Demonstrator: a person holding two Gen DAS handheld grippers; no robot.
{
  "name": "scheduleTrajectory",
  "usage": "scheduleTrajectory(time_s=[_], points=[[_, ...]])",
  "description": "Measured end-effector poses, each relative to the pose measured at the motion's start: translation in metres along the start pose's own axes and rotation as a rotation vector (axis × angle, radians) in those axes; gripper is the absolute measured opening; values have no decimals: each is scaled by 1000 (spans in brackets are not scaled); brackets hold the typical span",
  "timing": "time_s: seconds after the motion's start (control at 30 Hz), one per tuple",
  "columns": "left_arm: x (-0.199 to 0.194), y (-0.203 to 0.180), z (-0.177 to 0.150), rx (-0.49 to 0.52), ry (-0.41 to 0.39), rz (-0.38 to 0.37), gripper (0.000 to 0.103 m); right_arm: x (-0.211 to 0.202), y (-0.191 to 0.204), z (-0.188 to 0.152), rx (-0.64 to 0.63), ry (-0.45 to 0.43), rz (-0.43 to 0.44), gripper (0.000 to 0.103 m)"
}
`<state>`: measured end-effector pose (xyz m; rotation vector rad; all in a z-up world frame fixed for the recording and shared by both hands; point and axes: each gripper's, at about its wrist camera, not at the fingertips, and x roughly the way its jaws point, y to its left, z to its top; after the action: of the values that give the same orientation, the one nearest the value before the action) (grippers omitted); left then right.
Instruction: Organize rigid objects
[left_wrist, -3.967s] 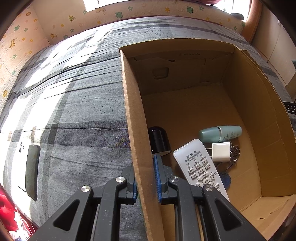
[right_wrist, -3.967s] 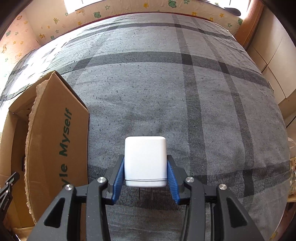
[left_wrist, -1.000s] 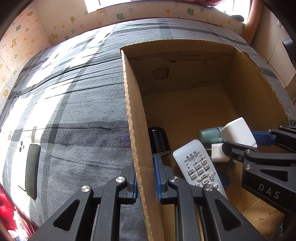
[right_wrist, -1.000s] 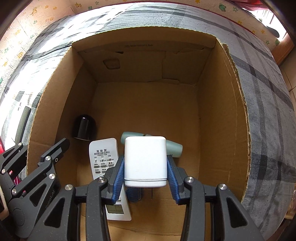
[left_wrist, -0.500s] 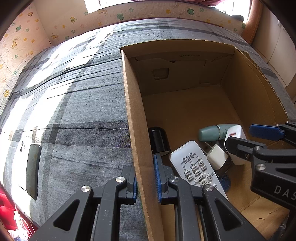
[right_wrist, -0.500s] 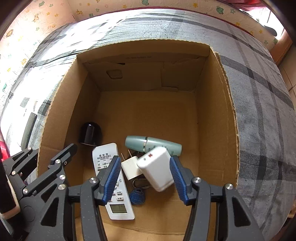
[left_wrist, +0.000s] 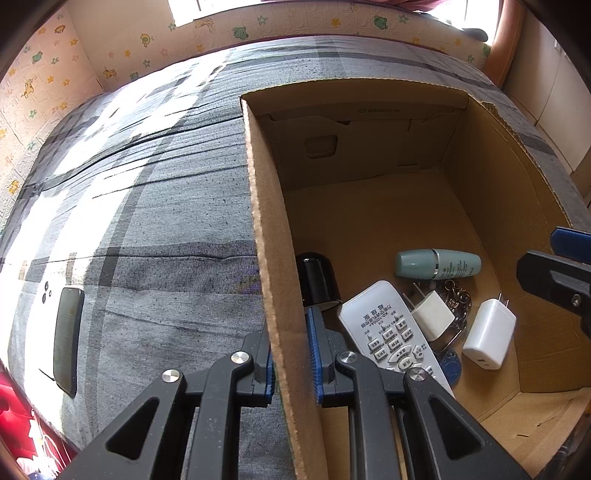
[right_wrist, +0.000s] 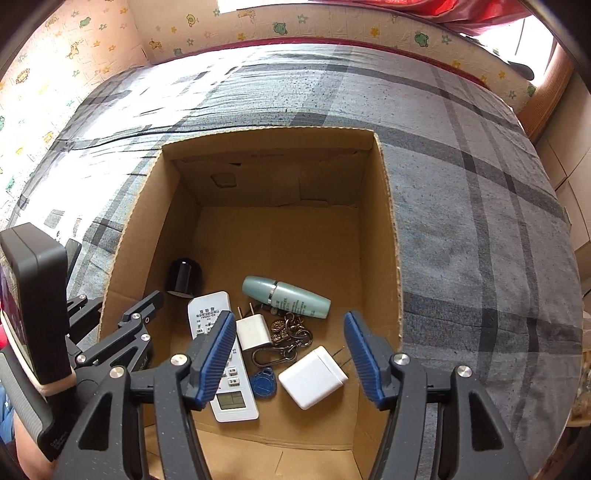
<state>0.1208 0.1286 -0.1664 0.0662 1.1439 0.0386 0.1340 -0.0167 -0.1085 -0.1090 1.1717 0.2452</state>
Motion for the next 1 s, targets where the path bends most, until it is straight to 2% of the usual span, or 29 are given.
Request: scheduleTrajectory(time_s=[0.1,0.2,0.3,0.4,0.6,0.7,0.77,0.8,0.83,0.87,1.0], points=[[0,0,0,-1,0,-1,16,-9,-8,-5,18,-7,-1,69],[0,0,1,-2,2,0,16,-17,-15,-9,33,-21,-7,78],[0,-1,1,2,3,6,17,-23,-21,-13,38,-33,-35,80],[-1,-2,2,6,3,14,18,-25,-25,-16,43,-42,-52,98],[-4,-3,3,10,2,29,20,-26,-28,-20,55,-43,-49,101],[-9,-5,3,3,-9,55,35,-29,-28,-21,52,-54,-54,101],[-14,-3,3,-5,-11,53,64,-31,-29,-22,52,-58,-54,101],[-17,-3,3,-8,-16,54,70,-32,-29,-22,53,-61,-54,101],[-19,-3,3,-8,-21,61,85,-33,-29,-22,55,-63,-52,101],[-21,-2,3,-10,-29,70,89,-34,-29,-23,55,-65,-49,101],[-31,-1,3,-24,-37,88,91,-40,-28,-24,51,-79,-54,101]])
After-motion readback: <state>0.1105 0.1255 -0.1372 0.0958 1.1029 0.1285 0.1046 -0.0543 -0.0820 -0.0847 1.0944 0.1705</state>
